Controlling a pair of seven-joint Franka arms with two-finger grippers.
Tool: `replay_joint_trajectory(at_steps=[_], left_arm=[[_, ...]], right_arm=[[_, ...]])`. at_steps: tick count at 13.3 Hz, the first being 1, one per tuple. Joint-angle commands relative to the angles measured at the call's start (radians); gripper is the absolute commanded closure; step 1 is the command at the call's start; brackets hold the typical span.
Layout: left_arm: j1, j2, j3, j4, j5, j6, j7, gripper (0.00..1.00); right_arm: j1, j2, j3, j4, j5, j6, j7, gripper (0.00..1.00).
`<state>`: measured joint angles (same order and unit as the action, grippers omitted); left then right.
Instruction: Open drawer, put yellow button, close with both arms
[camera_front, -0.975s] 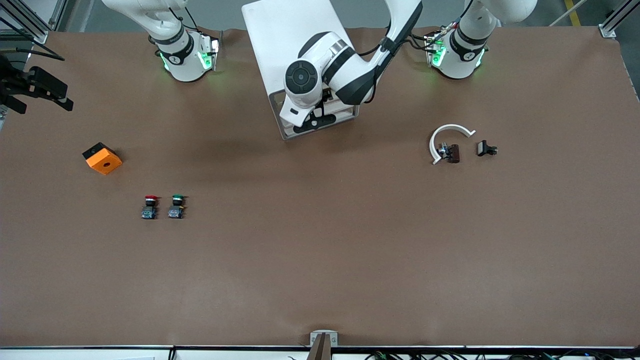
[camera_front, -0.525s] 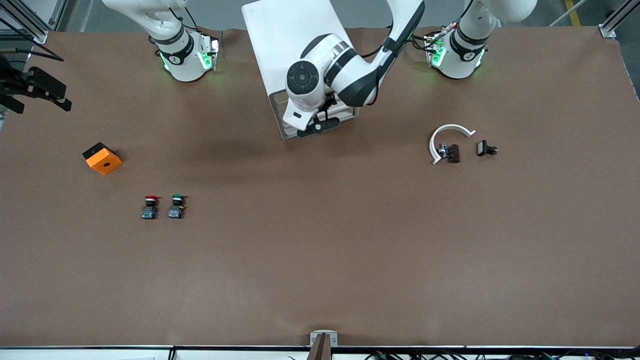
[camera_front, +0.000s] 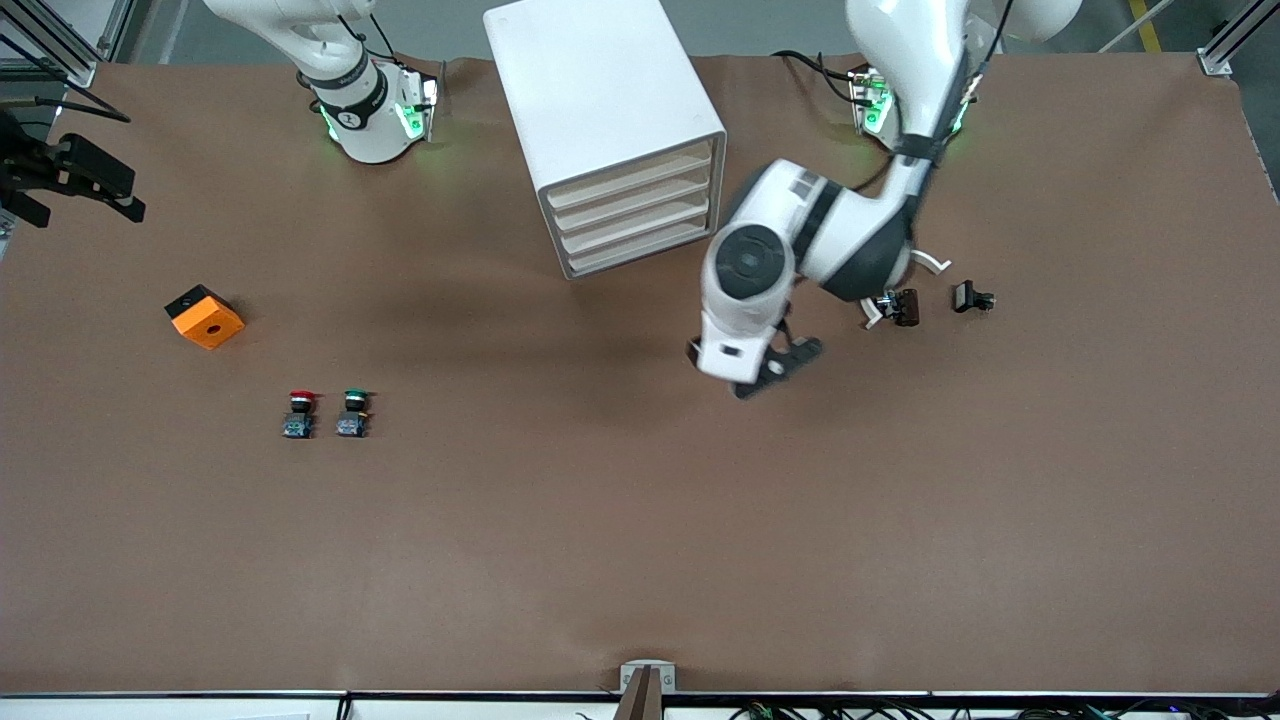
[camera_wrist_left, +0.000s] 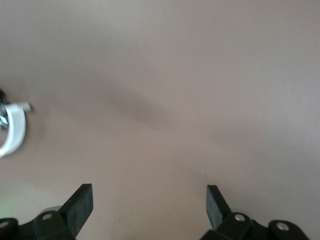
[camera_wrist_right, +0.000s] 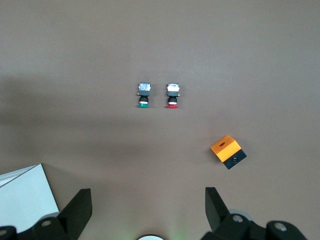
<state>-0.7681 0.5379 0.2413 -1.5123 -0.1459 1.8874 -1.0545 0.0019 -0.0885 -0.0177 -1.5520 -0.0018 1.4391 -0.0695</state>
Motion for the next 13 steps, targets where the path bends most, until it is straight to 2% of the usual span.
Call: replay_joint_trajectory(at_steps=[1, 6, 13], left_arm=[[0.093, -0.016, -0.005, 0.043, 0.052, -0.008, 0.039, 0.00], [0.272, -0.108, -0.007, 0.070, 0.101, -0.019, 0.189, 0.00], [0.427, -0.268, -0.016, 0.069, 0.103, -0.131, 0.447, 0.00]], right_arm=[[0.007, 0.003, 0.001, 0.009, -0.021, -0.005, -0.009, 0.00], [0.015, 0.003, 0.001, 0.009, -0.033, -0.005, -0.009, 0.00], [0.024, 0.012, 0.001, 0.009, -0.035, -0.005, -0.009, 0.00]])
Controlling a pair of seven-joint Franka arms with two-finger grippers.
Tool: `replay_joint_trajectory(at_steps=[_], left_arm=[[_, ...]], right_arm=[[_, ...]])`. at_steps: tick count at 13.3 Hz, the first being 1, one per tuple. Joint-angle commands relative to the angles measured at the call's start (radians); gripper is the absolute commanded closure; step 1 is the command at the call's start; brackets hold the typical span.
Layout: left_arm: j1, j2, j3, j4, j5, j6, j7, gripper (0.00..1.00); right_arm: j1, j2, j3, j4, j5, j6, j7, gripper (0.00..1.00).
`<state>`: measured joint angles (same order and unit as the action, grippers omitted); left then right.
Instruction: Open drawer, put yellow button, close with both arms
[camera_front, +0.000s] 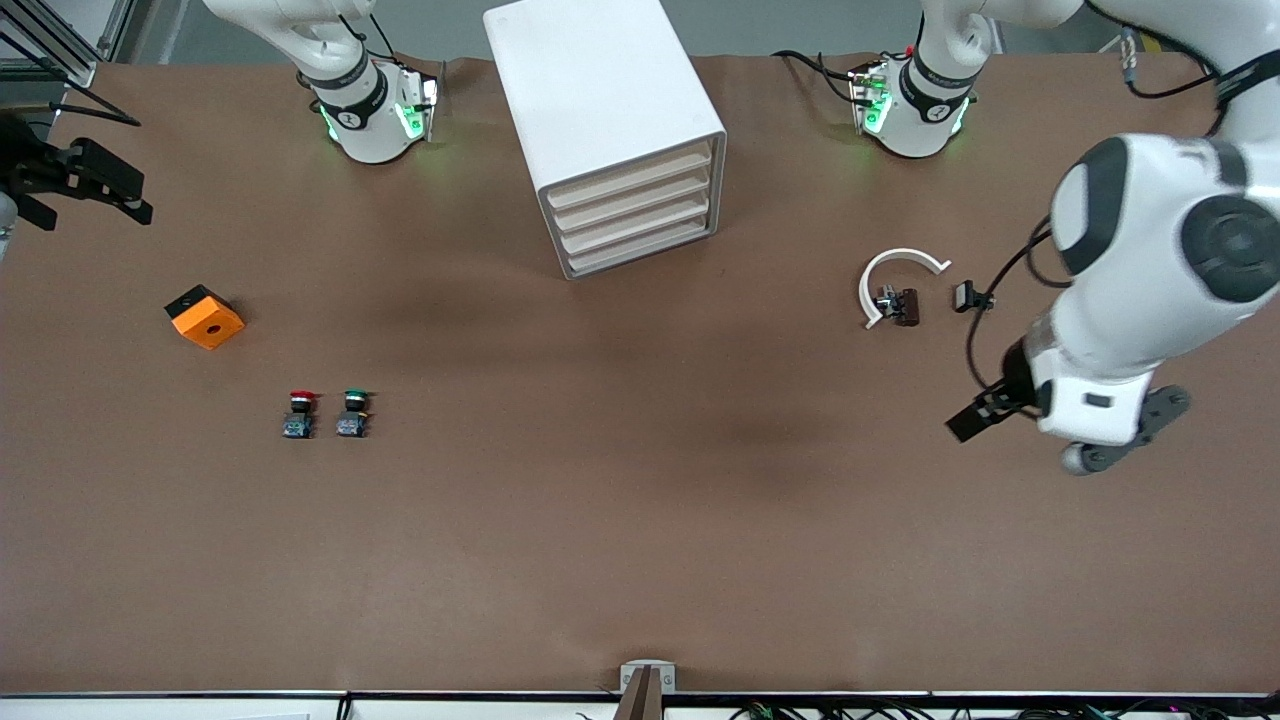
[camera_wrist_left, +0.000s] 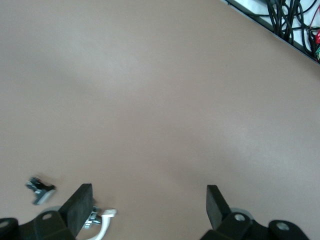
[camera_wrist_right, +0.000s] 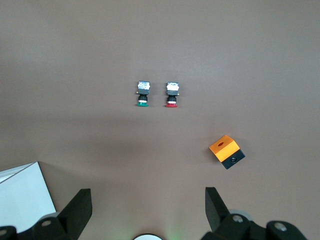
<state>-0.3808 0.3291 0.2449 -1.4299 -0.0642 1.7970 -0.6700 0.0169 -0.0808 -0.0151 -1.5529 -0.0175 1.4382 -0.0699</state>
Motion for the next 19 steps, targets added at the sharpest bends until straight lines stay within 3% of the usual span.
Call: replay_joint_trajectory(at_steps=[1, 3, 6, 11, 19], left_arm=[[0.062, -0.089, -0.021, -0.015, 0.021, -0.062, 0.094, 0.00], [0.124, -0.149, -0.050, -0.015, 0.020, -0.151, 0.218, 0.00], [0.265, -0.228, -0.179, -0.021, 0.021, -0.221, 0.393, 0.00], [0.358, -0.294, -0.277, -0.050, 0.021, -0.272, 0.532, 0.00], [0.370, -0.341, -0.309, -0.124, 0.030, -0.262, 0.541, 0.00]], right_arm=[[0.009, 0.004, -0.002, 0.010, -0.019, -0.004, -0.008, 0.00], [0.009, 0.004, -0.002, 0.008, -0.019, -0.004, -0.008, 0.00], [0.008, 0.004, -0.002, 0.010, -0.019, -0.004, -0.008, 0.00], [0.018, 0.009, -0.002, 0.010, -0.033, -0.004, -0.008, 0.00], [0.028, 0.010, -0.002, 0.010, -0.038, -0.004, -0.008, 0.00]])
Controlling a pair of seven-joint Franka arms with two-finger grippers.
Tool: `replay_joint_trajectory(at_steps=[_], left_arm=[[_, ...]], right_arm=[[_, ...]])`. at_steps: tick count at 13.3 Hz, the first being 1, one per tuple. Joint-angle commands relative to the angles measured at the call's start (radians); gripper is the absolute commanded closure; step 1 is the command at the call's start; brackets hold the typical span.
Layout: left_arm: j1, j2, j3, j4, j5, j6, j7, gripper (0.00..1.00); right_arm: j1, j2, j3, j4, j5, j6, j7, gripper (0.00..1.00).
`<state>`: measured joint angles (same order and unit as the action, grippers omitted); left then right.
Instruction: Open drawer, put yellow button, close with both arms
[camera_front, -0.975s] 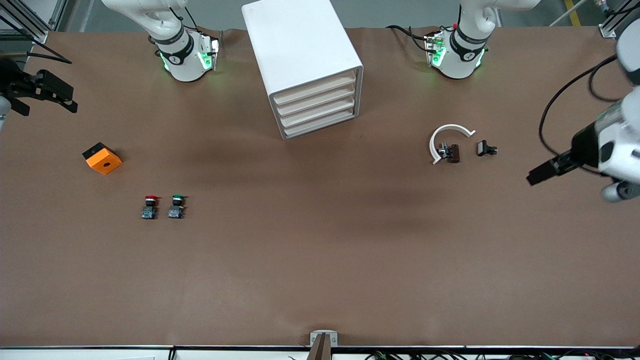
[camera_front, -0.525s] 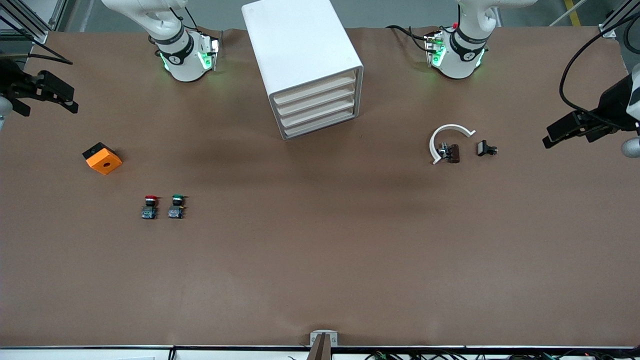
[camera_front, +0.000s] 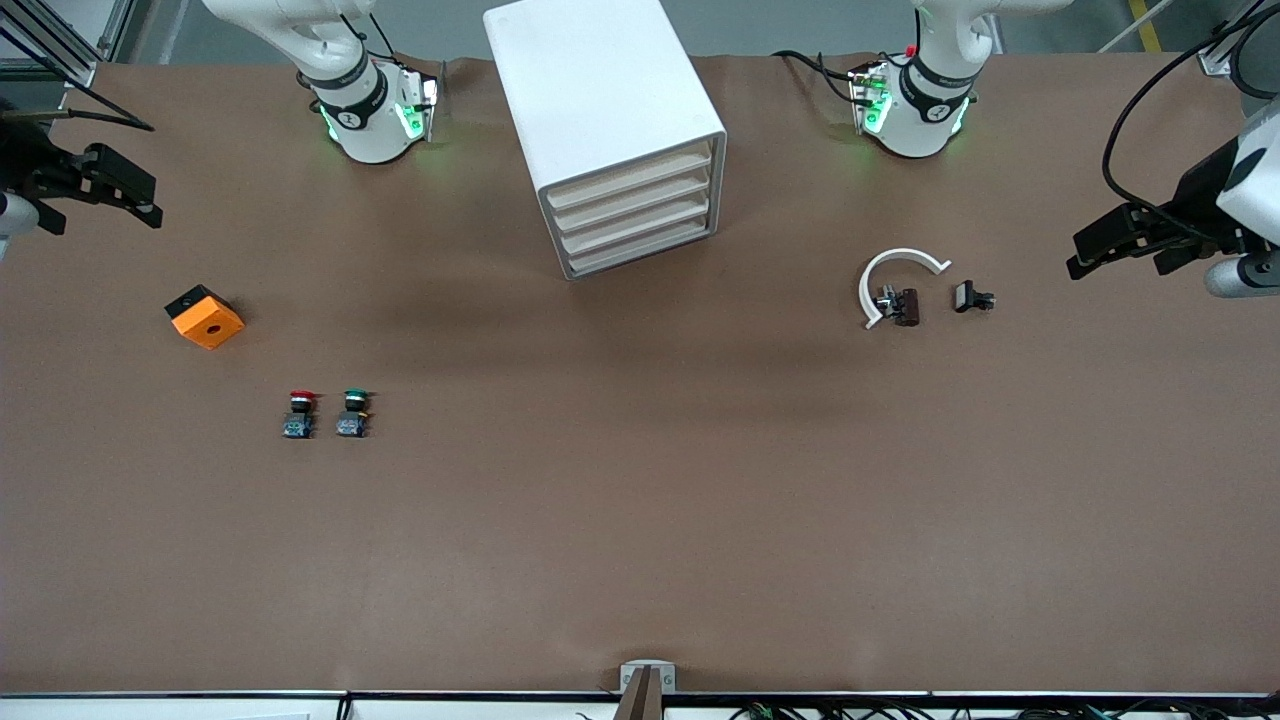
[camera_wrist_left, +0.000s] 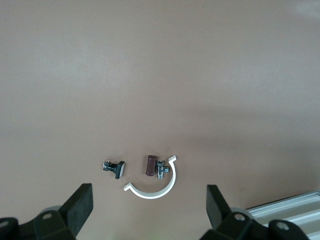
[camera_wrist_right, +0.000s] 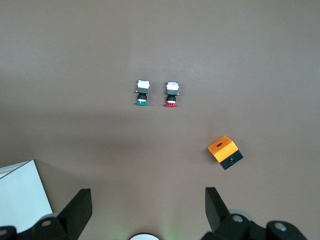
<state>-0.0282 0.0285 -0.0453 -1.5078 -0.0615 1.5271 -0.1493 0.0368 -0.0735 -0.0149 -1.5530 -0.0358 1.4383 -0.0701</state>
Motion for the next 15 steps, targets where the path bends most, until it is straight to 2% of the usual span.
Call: replay_joint_trajectory(at_steps=[1, 15], left_arm=[[0.016, -0.042, -0.021, -0.046, 0.028, 0.008, 0.020, 0.00], [0.016, -0.064, -0.024, -0.043, 0.032, -0.010, 0.024, 0.00]], right_arm=[[0.006, 0.003, -0.002, 0.010, -0.019, -0.004, -0.008, 0.00], [0.008, 0.003, -0.002, 0.011, -0.019, -0.002, -0.008, 0.00]])
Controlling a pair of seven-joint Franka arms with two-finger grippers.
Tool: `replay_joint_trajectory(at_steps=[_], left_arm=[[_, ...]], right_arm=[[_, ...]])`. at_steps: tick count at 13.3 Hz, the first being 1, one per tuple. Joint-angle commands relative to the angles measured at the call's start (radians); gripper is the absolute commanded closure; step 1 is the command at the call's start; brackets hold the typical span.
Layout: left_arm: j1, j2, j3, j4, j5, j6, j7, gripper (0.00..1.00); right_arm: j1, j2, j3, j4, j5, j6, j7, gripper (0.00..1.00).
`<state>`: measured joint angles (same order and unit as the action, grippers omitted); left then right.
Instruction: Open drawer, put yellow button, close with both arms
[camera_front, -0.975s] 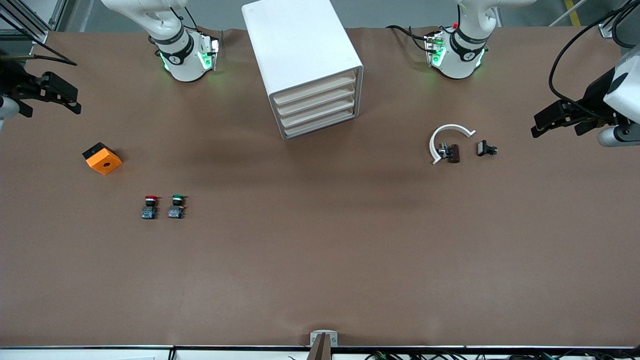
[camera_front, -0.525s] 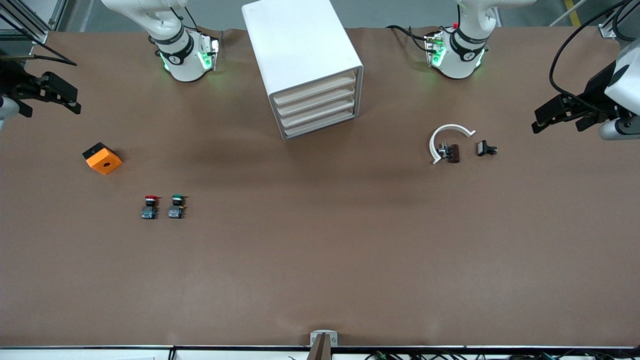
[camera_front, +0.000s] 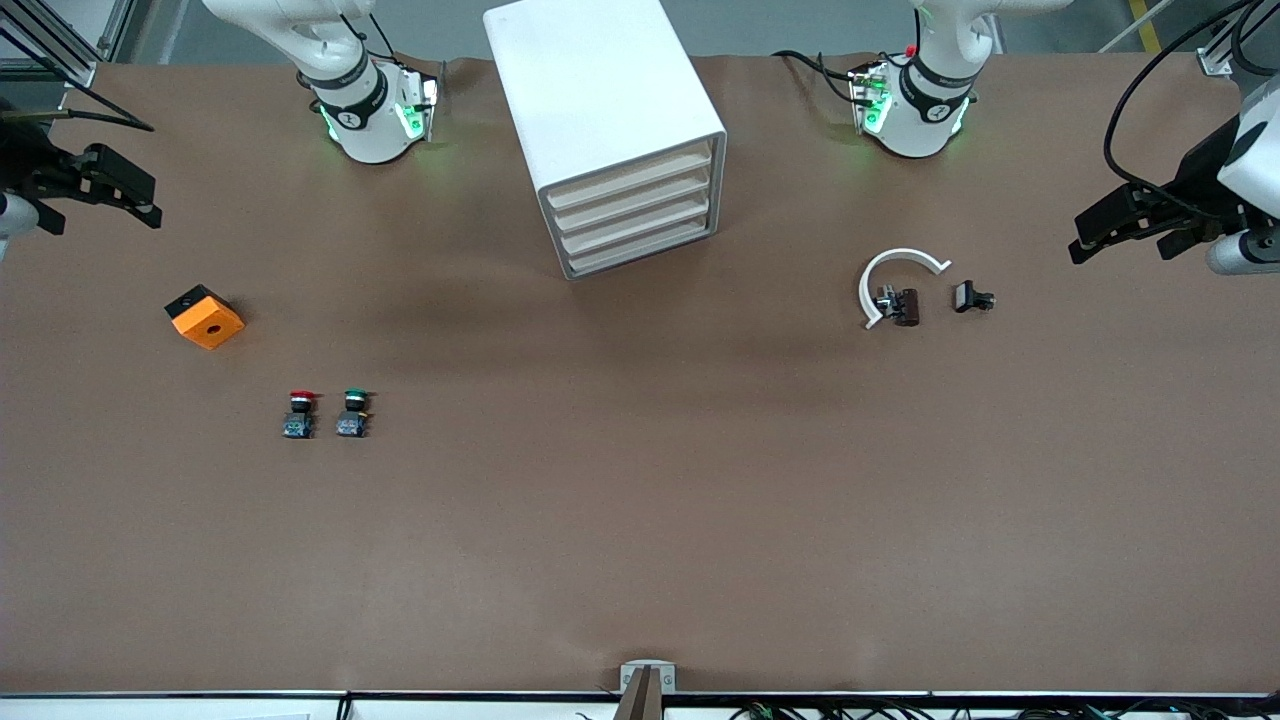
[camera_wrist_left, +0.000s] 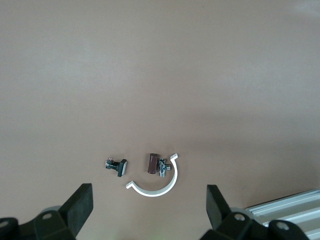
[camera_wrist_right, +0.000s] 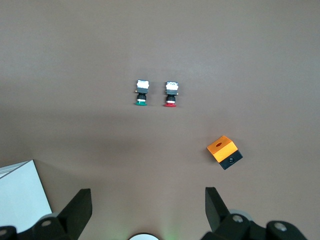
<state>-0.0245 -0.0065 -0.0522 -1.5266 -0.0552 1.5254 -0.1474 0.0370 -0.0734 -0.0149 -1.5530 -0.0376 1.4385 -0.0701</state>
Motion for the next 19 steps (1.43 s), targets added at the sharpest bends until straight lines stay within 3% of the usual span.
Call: replay_joint_trajectory(at_steps=[1, 4, 9, 19], left_arm=[[0.012, -0.041, -0.017, -0.036, 0.026, -0.008, 0.029, 0.00], [0.009, -0.088, -0.024, -0.115, 0.073, -0.002, 0.049, 0.00], [0.011, -0.119, -0.041, -0.154, 0.117, 0.002, 0.118, 0.00], [0.011, -0.112, -0.037, -0.138, 0.087, 0.013, 0.157, 0.00]], right_arm=[[0.006, 0.003, -0.002, 0.010, -0.018, -0.003, -0.008, 0.00], [0.008, 0.003, -0.002, 0.010, -0.018, -0.003, -0.008, 0.00], [0.008, 0.003, -0.002, 0.011, -0.018, -0.001, -0.008, 0.00], [0.008, 0.003, -0.002, 0.011, -0.018, 0.000, -0.008, 0.00]])
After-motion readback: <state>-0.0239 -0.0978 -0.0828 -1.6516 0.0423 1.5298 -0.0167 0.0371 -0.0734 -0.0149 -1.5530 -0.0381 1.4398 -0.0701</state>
